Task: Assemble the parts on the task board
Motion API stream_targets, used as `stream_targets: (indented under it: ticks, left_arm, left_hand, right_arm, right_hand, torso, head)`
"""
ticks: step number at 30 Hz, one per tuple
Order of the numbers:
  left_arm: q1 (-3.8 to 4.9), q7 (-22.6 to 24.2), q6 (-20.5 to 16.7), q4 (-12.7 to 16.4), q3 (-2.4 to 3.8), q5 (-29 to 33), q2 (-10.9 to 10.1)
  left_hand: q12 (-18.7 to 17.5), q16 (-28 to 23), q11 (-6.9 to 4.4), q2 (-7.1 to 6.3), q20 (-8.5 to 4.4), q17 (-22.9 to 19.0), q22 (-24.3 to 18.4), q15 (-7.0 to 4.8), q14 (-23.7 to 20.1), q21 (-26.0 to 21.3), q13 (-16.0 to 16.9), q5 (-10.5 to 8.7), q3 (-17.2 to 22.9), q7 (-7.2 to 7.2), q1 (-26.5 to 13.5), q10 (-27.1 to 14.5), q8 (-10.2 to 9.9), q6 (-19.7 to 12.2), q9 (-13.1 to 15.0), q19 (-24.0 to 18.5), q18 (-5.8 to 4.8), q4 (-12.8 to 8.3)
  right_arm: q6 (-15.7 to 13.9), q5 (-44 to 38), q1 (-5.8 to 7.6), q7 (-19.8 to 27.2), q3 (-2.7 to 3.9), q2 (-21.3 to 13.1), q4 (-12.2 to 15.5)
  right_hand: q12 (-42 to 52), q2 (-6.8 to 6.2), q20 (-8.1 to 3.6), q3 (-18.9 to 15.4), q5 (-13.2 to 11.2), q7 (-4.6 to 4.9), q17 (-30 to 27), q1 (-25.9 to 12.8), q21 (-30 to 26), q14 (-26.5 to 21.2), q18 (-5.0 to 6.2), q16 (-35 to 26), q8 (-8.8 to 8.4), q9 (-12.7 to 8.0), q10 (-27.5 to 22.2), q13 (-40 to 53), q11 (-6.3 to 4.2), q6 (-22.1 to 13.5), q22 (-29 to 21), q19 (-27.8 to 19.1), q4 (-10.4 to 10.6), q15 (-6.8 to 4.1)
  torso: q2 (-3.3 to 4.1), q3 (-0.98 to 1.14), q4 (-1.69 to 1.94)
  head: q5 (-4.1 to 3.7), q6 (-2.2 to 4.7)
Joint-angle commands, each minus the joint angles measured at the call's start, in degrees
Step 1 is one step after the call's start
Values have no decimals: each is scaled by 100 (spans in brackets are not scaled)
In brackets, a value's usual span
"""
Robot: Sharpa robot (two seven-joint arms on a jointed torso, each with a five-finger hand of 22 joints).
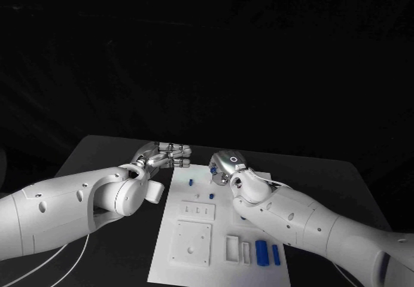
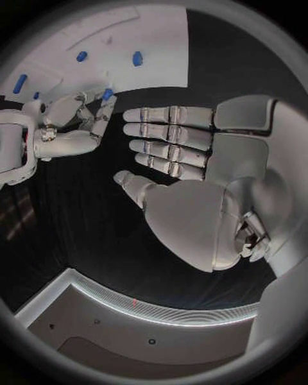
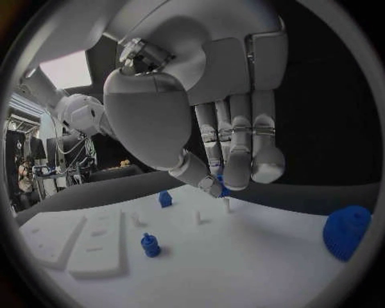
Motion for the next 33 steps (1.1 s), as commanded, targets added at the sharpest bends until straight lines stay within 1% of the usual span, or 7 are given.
stream_targets:
  ticks: [1, 5, 13, 17, 20, 28, 33]
  left_arm:
    - [21, 75, 21, 33, 8, 2, 0]
    - [31, 75, 22, 44, 8, 2, -4]
    - [40, 73, 24, 40, 8, 2, -2]
    - [40, 68, 31, 35, 8, 2, 8]
    - [41, 65, 35, 35, 8, 2, 9]
    - [41, 62, 37, 26, 8, 2, 14]
    - [41, 56, 40, 13, 8, 2, 28]
  left_hand:
    - [27, -16, -1, 33, -24, 6, -5, 5, 8, 36, 6, 31, 3, -8, -17, -34, 24, 42, 9, -35, -7, -15]
    - [27, -16, -1, 33, -24, 6, -5, 5, 8, 36, 6, 31, 3, -8, -17, -34, 24, 42, 9, -35, -7, -15]
    - [28, -17, -1, 24, -24, 6, -8, 6, 5, 47, 6, 29, 8, -8, -24, -36, 24, 44, 9, -42, -8, -26]
    - [28, -17, -1, 24, -24, 6, -8, 6, 5, 47, 6, 29, 8, -8, -24, -36, 24, 44, 9, -42, -8, -26]
    - [28, -17, -1, 24, -24, 6, -8, 6, 5, 47, 6, 29, 8, -8, -24, -36, 24, 44, 9, -42, -8, -26]
    - [28, -17, -1, 24, -24, 6, -8, 6, 5, 47, 6, 29, 8, -8, -24, -36, 24, 44, 9, -42, -8, -26]
    - [28, -17, -1, 24, -24, 6, -8, 6, 5, 47, 6, 29, 8, -8, -24, -36, 24, 44, 9, -42, -8, -26]
  right_arm:
    - [88, -67, -1, 8, 1, 24, -29]
    - [111, -80, -2, -27, 1, 34, -62]
    - [158, -104, -3, -78, 1, 61, -161]
    - [187, -107, -6, -91, 0, 91, -232]
    - [202, -107, -7, -102, 0, 103, -260]
    - [238, -90, -9, -95, -1, 145, -309]
    - [274, -21, -7, -57, -6, 193, -366]
  right_hand:
    - [7, 8, -30, 36, 18, -7, 8, 5, -33, -19, -40, -28, 24, 6, 134, 8, -102, 36, 468, 1, -6, -37]
    - [7, 8, -30, 36, 18, -7, 8, 5, -33, -19, -40, -28, 24, 6, 134, 8, -102, 36, 468, 1, -6, -37]
    - [6, 7, -34, 45, 20, -6, 10, 8, -49, -22, -36, -33, 23, 5, 129, 8, -100, 32, 466, -3, -15, -42]
    - [7, 4, -32, 52, 20, -5, 11, 3, -47, -22, -36, -38, 24, 6, 127, 8, -99, 34, 467, -5, -15, -39]
    - [6, 2, -35, 60, 23, -3, 9, 0, -75, -29, -28, -50, 23, 5, 120, 8, -97, 25, 461, -13, -14, -43]
    - [7, 0, -34, 65, 23, -3, 9, 1, -82, -30, -28, -57, 23, 5, 117, 8, -96, 23, 460, -17, -16, -42]
    - [6, -3, -25, 48, 30, 5, 4, -18, -176, -31, -18, -93, 22, 3, 90, 8, -91, -4, 438, -33, 3, -32]
  torso:
    - [28, -7, 16]
    - [45, -11, 23]
    - [55, -13, 4]
    - [58, -17, 17]
    - [65, -17, 24]
    - [66, -21, 2]
    - [62, -21, 0]
  head:
    - [18, 11]
    - [1, 14]
    - [6, 10]
    - [-1, 11]
    - [6, -1]
    - [61, -1]
    - [62, -9]
